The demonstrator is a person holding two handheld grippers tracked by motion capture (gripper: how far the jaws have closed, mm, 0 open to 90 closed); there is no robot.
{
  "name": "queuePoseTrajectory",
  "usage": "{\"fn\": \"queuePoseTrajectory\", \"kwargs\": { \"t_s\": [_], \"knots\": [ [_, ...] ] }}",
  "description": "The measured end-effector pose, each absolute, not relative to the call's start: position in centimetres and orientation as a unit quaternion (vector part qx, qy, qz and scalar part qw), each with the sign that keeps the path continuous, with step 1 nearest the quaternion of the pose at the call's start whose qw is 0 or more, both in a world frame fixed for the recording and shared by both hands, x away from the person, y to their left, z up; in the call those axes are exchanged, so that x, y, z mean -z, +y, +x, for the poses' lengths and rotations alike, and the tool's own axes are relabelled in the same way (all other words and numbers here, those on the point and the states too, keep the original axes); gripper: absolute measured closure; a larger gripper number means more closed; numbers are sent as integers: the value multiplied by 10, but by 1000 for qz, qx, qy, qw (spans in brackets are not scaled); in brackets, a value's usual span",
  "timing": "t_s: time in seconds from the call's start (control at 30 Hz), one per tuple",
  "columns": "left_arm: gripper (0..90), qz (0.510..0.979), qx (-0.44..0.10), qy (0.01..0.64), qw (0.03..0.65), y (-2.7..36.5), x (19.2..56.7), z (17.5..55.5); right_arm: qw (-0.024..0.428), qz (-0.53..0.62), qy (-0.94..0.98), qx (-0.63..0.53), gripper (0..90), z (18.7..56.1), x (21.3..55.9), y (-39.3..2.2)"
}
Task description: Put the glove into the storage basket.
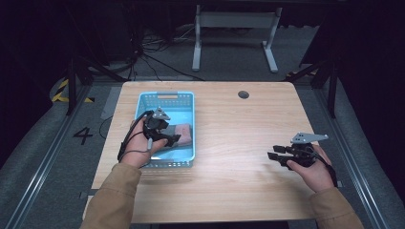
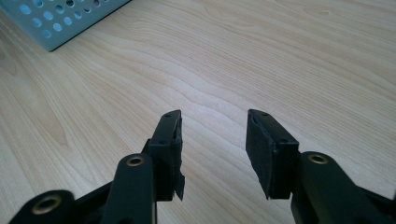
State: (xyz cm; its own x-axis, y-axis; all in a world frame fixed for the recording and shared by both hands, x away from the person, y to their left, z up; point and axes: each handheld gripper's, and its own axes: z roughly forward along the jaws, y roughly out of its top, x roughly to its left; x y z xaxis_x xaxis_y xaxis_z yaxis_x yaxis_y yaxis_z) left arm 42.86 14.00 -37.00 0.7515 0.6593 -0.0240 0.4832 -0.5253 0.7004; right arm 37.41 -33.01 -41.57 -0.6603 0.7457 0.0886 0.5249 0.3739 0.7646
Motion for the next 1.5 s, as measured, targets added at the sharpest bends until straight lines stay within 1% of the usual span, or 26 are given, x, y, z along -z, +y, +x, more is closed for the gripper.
{"fn": "queuePoseTrajectory", "kwargs": {
  "t_s": [0.27,0.3,0.67,0.8,0.87,1.1,1.17,1.23,1.3,1.5],
  "knots": [
    [319,871,-112,299,372,127,352,396,134,385,820,-402,566,379,417,-326],
    [316,874,-107,292,373,123,349,386,134,385,819,-403,565,380,417,-325],
    [303,882,-72,258,388,102,357,351,128,392,820,-396,552,376,420,-329],
    [290,888,-62,249,382,97,365,344,128,393,821,-394,543,375,422,-330],
    [284,891,-41,241,383,92,374,337,126,394,822,-391,538,374,424,-331],
    [283,889,-30,238,389,86,393,329,122,397,823,-387,531,372,427,-333],
    [280,895,-20,232,380,85,405,328,122,399,822,-387,529,373,428,-334],
    [275,897,-15,230,377,85,410,328,120,400,822,-387,527,373,429,-334],
    [270,898,-10,228,377,86,423,328,119,400,824,-384,525,373,430,-333],
    [254,897,-3,219,383,86,445,323,116,401,826,-379,524,374,435,-334]
  ]
}}
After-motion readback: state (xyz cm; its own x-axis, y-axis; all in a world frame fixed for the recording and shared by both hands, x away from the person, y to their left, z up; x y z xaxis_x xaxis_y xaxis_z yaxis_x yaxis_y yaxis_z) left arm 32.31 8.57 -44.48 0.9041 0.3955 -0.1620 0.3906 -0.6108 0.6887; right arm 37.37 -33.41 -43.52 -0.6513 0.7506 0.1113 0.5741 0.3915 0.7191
